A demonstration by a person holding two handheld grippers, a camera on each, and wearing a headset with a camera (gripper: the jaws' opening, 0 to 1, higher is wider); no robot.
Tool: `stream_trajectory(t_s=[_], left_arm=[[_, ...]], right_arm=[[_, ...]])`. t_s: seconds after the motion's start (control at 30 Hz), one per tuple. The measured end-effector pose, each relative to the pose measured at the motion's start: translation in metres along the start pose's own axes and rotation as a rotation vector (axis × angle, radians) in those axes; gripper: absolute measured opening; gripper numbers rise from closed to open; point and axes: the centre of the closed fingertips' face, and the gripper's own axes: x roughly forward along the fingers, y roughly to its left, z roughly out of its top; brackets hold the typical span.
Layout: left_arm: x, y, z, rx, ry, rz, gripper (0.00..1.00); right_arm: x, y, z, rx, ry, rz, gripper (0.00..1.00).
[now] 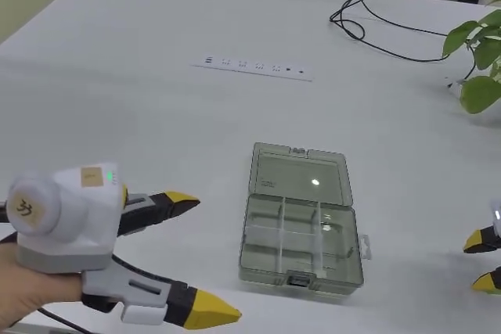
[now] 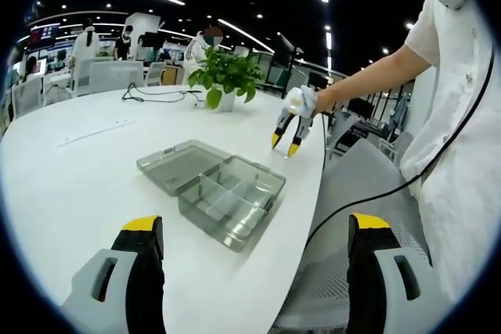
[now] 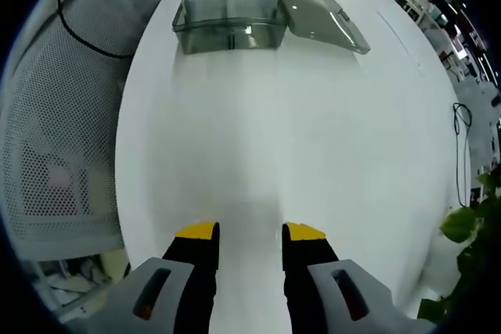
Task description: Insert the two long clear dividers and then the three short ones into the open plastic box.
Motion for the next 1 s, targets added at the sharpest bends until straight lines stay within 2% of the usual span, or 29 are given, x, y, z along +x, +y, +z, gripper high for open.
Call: stream_trajectory(t_s=[0.37, 0.63, 0.9, 1.0], left_arm=[[0.0, 0.001, 0.004, -0.012, -0.008, 0.002, 1.0], [0.0, 0.005, 0.012, -0.034, -0.025, 0.008, 1.0], [0.003, 0.011, 0.027, -0.072, -0.039, 0.032, 0.98], [0.006, 0.009, 0.033, -0.079, -0.041, 0.03, 0.97]], right_arm=[[-0.02, -0.001, 0.026, -0.029, -0.042, -0.044, 0.33], [-0.042, -0.003, 0.057, -0.062, -0.09, -0.094, 0.33], [-0.065, 0.004, 0.095, -0.092, -0.139, -0.134, 0.33], [-0.067, 0.0, 0.099, -0.101, -0.149, -0.147, 0.33]])
